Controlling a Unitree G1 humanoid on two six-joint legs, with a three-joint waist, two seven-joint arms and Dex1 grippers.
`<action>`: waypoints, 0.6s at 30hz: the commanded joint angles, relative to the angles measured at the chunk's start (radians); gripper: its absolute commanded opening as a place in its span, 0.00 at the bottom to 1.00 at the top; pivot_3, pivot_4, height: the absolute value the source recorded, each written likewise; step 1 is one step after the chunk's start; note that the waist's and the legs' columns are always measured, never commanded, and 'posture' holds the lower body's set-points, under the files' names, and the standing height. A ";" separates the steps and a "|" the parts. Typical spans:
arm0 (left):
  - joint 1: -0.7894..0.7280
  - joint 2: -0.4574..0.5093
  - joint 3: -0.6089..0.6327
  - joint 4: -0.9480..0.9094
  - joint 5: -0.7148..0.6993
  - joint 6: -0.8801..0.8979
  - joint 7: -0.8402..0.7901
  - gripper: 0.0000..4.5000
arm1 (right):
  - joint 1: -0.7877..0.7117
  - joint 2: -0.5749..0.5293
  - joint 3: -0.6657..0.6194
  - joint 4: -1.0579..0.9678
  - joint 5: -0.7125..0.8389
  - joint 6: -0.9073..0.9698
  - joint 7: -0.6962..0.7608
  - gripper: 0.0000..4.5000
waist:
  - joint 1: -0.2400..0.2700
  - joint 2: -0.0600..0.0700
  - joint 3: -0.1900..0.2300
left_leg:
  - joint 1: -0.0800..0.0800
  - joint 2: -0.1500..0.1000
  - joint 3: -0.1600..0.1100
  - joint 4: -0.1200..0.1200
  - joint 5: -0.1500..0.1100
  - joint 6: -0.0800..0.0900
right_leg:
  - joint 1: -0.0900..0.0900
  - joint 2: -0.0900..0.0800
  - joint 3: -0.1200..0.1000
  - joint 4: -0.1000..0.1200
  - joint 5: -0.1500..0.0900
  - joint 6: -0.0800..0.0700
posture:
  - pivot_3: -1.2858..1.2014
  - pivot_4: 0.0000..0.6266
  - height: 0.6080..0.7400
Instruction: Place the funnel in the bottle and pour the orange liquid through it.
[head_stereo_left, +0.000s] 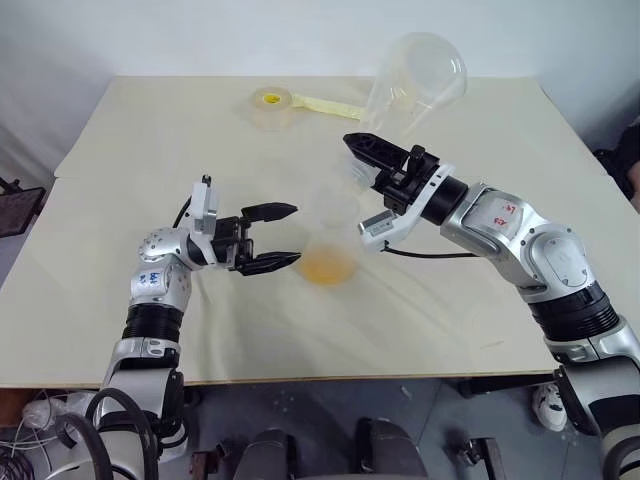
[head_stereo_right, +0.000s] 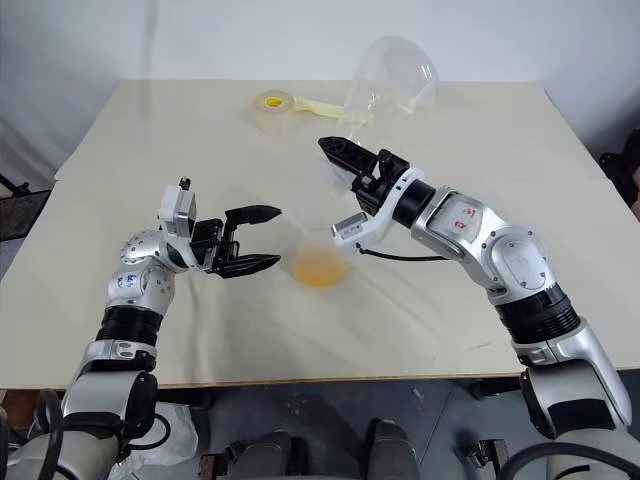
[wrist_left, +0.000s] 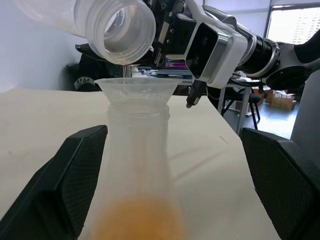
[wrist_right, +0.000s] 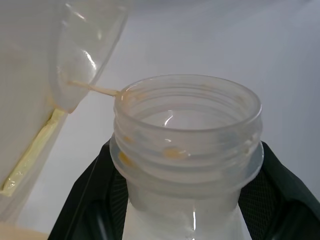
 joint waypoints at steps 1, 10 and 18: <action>-0.015 0.000 0.009 -0.004 0.006 -0.011 0.019 1.00 | 0.001 0.019 -0.034 -0.045 0.074 0.015 0.032 0.55 | 0.000 0.000 0.000 | 0.000 0.000 0.000 0.000 0.000 0.000 | 0.000 0.000 0.000 0.000 0.000 0.000 | 0.52 0.24 1.00; -0.014 0.002 0.008 0.000 0.036 0.000 0.104 1.00 | 0.103 0.188 -0.152 -0.159 0.404 0.288 0.216 0.55 | 0.001 0.000 0.000 | 0.000 0.000 -0.001 0.000 0.000 0.000 | 0.000 0.000 0.000 0.001 0.000 0.000 | 0.52 0.24 1.00; 0.023 0.022 0.022 -0.052 0.034 0.041 0.186 1.00 | 0.126 0.392 -0.484 -0.321 0.810 0.962 0.328 0.55 | 0.004 0.000 0.000 | 0.000 -0.002 -0.012 0.001 0.000 0.000 | 0.001 0.000 -0.001 0.004 0.000 0.000 | 0.52 0.24 1.00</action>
